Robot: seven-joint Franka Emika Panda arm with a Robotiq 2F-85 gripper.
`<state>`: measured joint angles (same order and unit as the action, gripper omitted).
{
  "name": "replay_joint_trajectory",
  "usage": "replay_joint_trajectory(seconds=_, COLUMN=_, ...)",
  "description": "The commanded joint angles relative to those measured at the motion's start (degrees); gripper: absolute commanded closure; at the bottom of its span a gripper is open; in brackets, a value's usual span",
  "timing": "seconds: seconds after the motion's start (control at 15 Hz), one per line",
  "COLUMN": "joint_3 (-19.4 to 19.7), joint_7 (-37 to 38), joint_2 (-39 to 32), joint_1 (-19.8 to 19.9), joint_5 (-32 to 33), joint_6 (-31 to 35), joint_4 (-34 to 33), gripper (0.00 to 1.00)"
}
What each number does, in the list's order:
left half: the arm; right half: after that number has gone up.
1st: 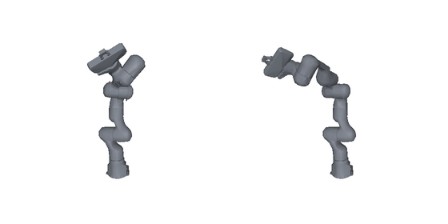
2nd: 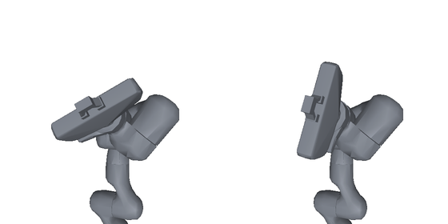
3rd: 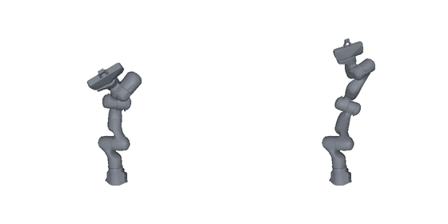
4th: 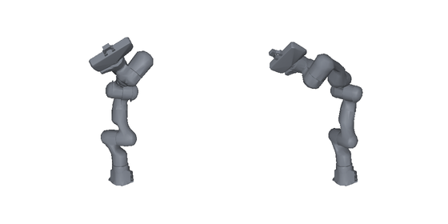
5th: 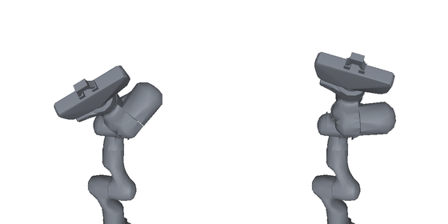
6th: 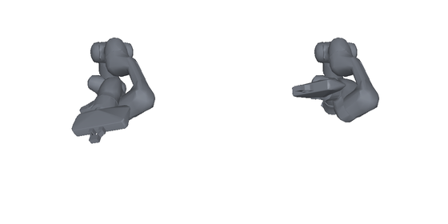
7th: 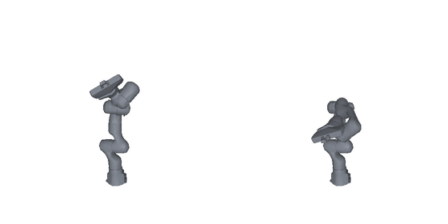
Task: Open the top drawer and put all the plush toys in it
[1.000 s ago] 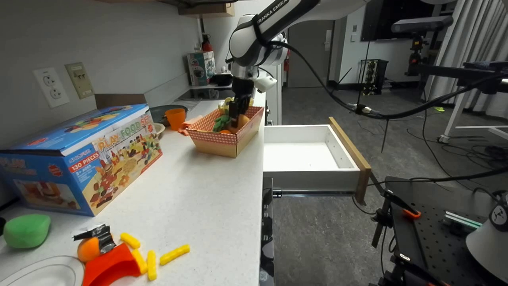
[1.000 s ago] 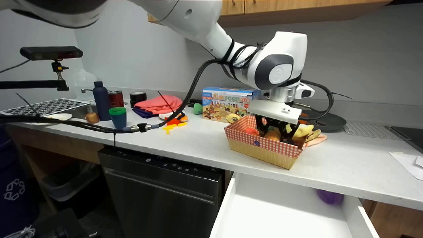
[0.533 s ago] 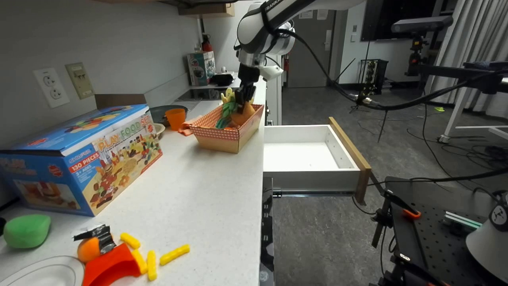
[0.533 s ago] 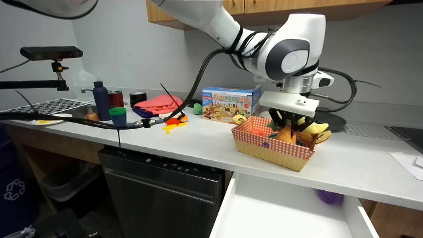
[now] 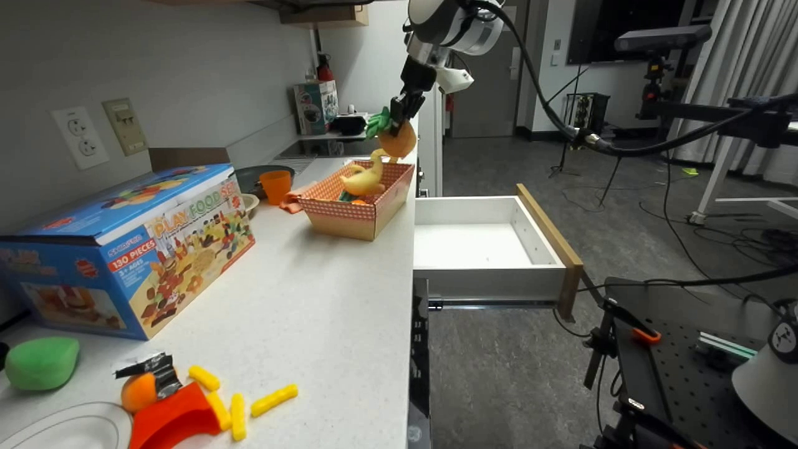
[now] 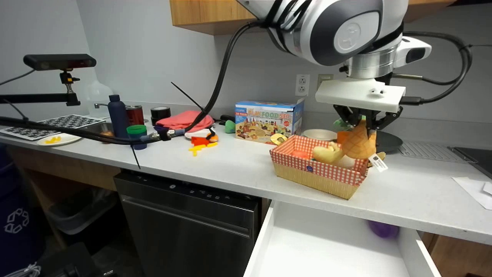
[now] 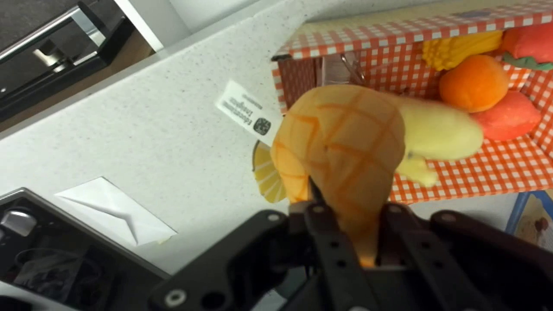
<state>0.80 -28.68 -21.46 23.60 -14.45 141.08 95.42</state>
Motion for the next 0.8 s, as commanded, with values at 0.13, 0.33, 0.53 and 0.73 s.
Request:
replay_joint_trajectory(seconds=0.13, joint_3=3.17, joint_7=-1.84, joint_2=7.77, joint_1=-0.5, joint_5=-0.09, joint_6=2.54, joint_4=12.92, gripper=0.95)
replay_joint_trajectory(seconds=0.33, joint_3=5.6, joint_7=2.1, joint_2=6.92, joint_1=-1.88, joint_5=2.99, joint_6=2.82, joint_4=15.66, gripper=0.95)
replay_joint_trajectory(seconds=0.53, joint_3=7.91, joint_7=7.19, joint_2=5.02, joint_1=-3.35, joint_5=8.21, joint_6=3.4, joint_4=16.74, gripper=0.95)
replay_joint_trajectory(seconds=0.73, joint_3=9.19, joint_7=11.52, joint_2=4.03, joint_1=-4.44, joint_5=12.14, joint_6=2.32, joint_4=16.86, gripper=0.52)
